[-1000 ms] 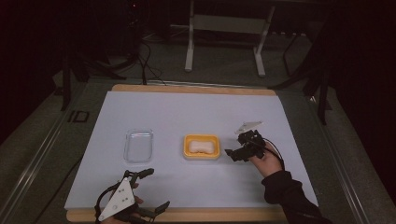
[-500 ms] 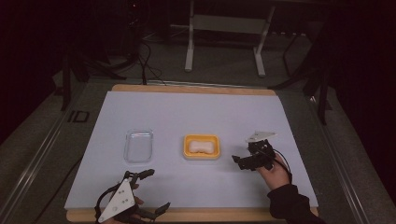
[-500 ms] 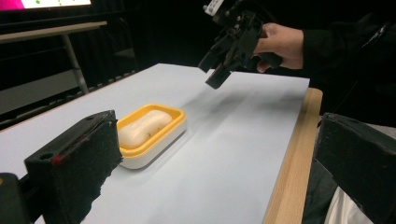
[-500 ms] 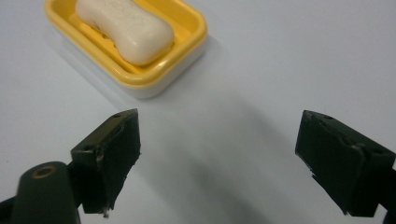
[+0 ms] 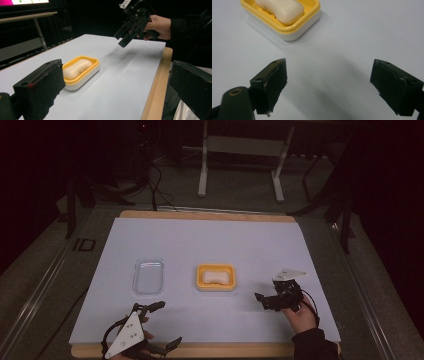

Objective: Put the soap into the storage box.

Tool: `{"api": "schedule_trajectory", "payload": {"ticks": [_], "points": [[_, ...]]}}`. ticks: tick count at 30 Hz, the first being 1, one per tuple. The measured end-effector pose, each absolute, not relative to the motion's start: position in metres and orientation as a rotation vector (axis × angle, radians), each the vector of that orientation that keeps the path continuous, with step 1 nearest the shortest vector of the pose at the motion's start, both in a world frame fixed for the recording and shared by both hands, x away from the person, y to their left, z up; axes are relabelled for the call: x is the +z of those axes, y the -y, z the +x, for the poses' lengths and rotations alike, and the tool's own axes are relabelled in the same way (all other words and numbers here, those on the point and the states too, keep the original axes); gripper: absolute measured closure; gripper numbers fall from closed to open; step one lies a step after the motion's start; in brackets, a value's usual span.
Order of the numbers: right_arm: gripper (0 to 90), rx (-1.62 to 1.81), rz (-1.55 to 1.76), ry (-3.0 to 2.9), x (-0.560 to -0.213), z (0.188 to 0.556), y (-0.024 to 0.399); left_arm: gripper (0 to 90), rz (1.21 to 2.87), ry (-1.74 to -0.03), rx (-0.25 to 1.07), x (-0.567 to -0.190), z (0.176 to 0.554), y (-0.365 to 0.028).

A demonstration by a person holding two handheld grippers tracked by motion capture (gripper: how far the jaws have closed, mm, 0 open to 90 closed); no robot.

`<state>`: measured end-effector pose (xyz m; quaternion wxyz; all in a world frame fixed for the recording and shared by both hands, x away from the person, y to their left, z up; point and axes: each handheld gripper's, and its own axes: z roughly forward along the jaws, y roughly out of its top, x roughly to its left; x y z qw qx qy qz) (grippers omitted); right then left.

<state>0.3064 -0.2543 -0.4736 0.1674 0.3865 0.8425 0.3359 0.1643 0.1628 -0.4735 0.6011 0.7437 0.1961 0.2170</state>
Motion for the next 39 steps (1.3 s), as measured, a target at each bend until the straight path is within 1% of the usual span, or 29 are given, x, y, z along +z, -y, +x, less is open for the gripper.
{"api": "schedule_trajectory", "payload": {"ticks": [9,39], "points": [[13.9,0.957,1.108,-2.382,-0.4742,0.2994,0.2597,0.6,1.723,-0.454,0.499,-0.473,0.1635,-0.1631],[13.9,0.965,1.076,-2.391,-0.48,0.3032,0.2596,0.6,1.733,-0.46,0.497,-0.474,0.164,-0.1623]]}}
